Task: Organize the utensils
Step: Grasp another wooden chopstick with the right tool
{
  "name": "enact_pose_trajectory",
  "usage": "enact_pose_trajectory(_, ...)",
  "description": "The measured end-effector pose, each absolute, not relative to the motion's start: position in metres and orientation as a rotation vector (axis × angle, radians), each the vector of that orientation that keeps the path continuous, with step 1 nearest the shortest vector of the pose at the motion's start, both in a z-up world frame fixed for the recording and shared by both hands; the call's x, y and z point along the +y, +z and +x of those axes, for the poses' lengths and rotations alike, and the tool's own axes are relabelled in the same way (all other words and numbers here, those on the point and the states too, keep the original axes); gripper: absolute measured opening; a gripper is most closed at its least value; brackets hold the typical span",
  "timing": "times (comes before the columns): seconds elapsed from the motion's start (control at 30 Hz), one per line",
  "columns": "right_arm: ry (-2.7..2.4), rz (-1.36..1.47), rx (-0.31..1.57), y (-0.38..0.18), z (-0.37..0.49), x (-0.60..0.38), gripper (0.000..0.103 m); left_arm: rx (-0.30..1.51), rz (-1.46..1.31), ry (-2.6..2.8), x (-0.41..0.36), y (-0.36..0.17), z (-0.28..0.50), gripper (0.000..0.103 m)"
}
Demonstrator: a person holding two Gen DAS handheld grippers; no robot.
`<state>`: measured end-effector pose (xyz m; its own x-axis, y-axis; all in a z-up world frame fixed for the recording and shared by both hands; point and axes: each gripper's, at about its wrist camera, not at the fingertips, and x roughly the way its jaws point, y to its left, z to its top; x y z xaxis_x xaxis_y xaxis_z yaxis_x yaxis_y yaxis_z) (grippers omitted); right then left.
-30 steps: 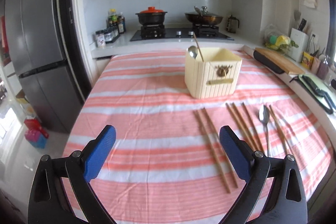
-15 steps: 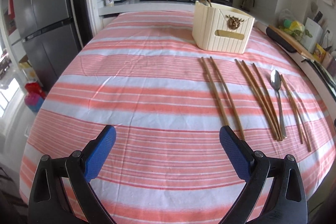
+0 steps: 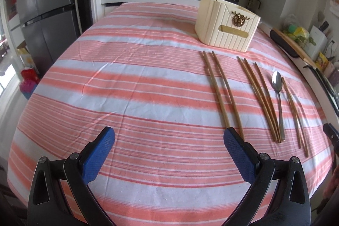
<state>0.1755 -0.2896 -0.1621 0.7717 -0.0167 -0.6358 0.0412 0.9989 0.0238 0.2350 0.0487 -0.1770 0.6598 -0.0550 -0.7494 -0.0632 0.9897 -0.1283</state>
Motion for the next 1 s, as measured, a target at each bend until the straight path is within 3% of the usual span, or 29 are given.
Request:
enact_pose_trajectory(0.2, 0.081, 0.070, 0.803, -0.172, 0.202, -0.286, 0.026, 0.845, -0.142, 0.011, 0.050, -0.175, 0.233, 0.102)
enact_pose_trajectory(0.57, 0.159, 0.159, 0.967, -0.207, 0.249, -0.285, 0.023, 0.845, -0.128, 0.029, 0.057, -0.178, 0.226, 0.102)
enact_pose_trajectory(0.6, 0.166, 0.186, 0.984, -0.210, 0.252, -0.287, 0.016, 0.846, -0.129, 0.030, 0.057, -0.178, 0.226, 0.102)
enact_pose_trajectory(0.67, 0.190, 0.233, 0.989, -0.211, 0.254, -0.291, 0.008, 0.849, -0.129, 0.032, 0.057, -0.180, 0.226, 0.102)
enact_pose_trajectory(1.0, 0.083, 0.297, 0.873, -0.191, 0.234, -0.319, 0.007, 0.858, -0.120, 0.025, 0.049, -0.182, 0.235, 0.102)
